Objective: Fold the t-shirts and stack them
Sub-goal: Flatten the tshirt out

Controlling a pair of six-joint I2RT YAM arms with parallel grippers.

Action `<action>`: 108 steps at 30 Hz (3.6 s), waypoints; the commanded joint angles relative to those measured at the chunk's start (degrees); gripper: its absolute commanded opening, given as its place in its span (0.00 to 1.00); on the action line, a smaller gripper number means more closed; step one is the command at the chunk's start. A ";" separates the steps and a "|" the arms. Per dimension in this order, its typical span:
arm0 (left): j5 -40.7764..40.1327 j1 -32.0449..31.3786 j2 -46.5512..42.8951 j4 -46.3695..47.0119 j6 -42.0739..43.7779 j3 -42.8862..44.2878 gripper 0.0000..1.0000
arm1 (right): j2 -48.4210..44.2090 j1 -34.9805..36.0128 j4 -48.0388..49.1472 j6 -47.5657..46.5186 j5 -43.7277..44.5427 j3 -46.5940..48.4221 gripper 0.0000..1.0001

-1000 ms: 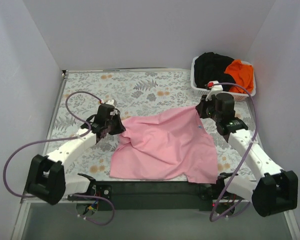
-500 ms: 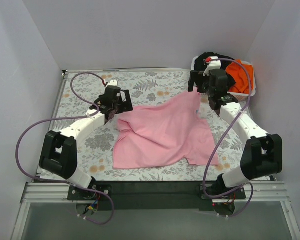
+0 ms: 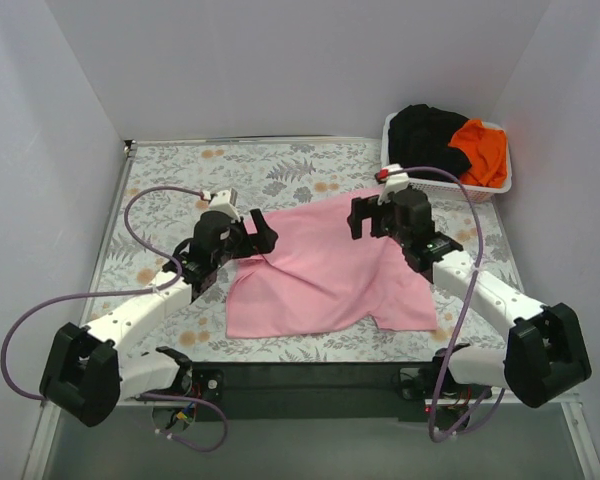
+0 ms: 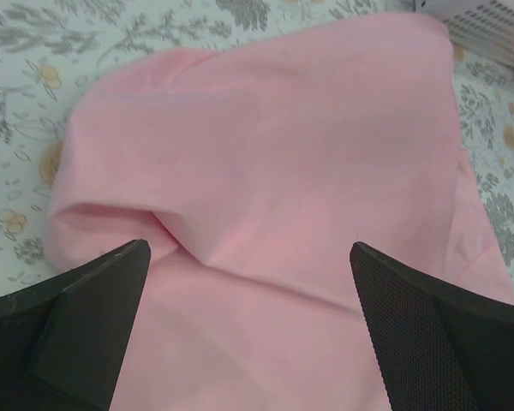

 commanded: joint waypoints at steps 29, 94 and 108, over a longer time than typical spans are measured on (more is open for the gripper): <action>1.14 7.57 23.04 16.13 -1.25 1.58 0.98 | 24.07 31.34 14.34 10.63 2.79 -12.09 0.88; 7.90 -9.39 26.92 18.95 -4.41 1.40 0.98 | 15.54 7.72 12.06 10.90 9.92 -4.36 0.85; -0.35 -8.43 29.40 12.97 -1.69 4.84 0.98 | 36.81 3.31 12.33 12.13 -0.72 10.91 0.83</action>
